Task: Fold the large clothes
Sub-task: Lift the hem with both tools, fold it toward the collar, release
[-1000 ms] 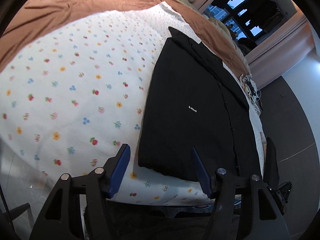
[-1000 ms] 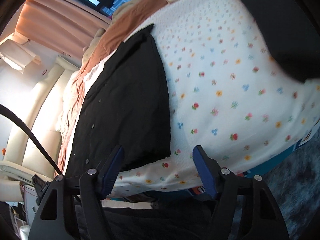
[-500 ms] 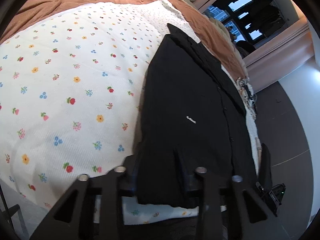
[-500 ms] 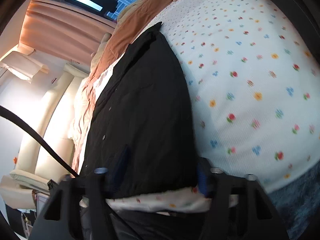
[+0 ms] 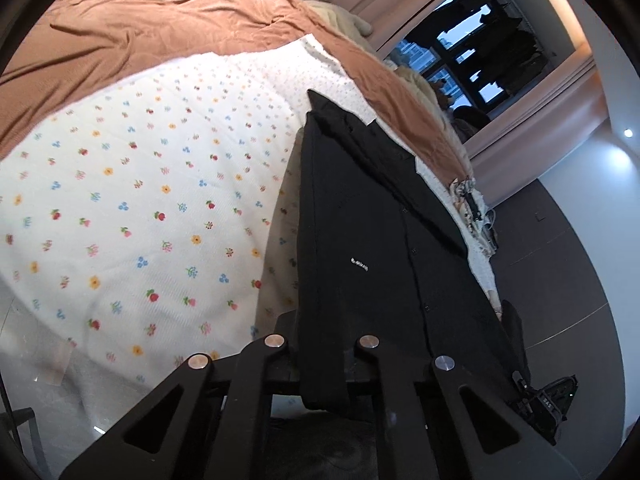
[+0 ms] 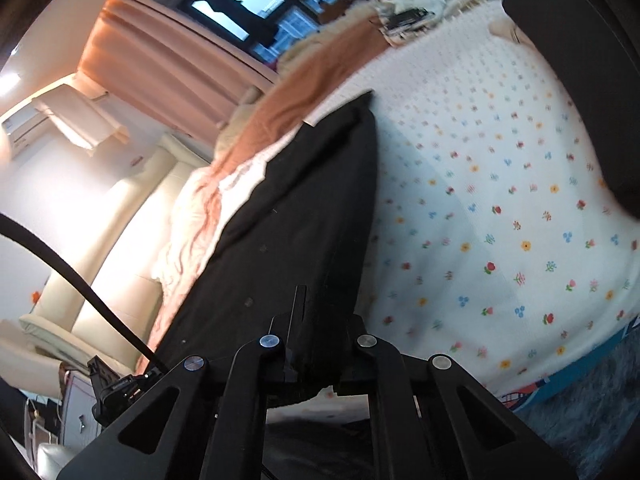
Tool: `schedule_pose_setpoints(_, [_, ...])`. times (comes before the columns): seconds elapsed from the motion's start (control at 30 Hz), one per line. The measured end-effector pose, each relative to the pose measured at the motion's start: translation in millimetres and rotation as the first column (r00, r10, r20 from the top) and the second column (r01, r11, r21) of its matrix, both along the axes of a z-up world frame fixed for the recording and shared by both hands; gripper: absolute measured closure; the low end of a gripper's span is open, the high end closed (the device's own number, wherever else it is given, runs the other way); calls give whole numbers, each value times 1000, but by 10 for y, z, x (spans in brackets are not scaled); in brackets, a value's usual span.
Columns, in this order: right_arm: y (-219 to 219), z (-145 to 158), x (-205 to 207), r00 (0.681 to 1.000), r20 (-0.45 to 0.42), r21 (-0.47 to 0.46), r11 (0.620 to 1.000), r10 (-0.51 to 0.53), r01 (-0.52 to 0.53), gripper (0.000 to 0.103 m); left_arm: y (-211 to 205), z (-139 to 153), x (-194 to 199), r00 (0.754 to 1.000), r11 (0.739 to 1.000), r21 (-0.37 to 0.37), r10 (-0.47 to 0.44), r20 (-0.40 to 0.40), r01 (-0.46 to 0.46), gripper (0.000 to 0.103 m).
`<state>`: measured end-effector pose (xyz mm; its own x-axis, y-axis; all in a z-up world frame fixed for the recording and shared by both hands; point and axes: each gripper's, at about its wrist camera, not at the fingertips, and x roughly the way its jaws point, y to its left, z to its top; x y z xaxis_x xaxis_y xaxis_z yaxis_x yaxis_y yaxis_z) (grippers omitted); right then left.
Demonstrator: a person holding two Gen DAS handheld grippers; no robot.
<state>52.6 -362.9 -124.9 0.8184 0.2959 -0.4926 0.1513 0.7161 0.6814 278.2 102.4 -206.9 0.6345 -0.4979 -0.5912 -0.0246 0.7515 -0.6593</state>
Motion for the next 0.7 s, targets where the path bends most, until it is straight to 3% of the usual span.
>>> schedule_pose_setpoints(0.43, [140, 645, -1066, 980, 194, -9, 999, 35, -34, 98, 255, 805, -912, 984, 998, -63, 15, 176, -4, 94])
schedule_pose_setpoints(0.7, [119, 708, -1719, 965, 256, -17, 998, 55, -52, 98, 419, 1123, -1490, 965, 995, -101, 19, 262, 8, 94])
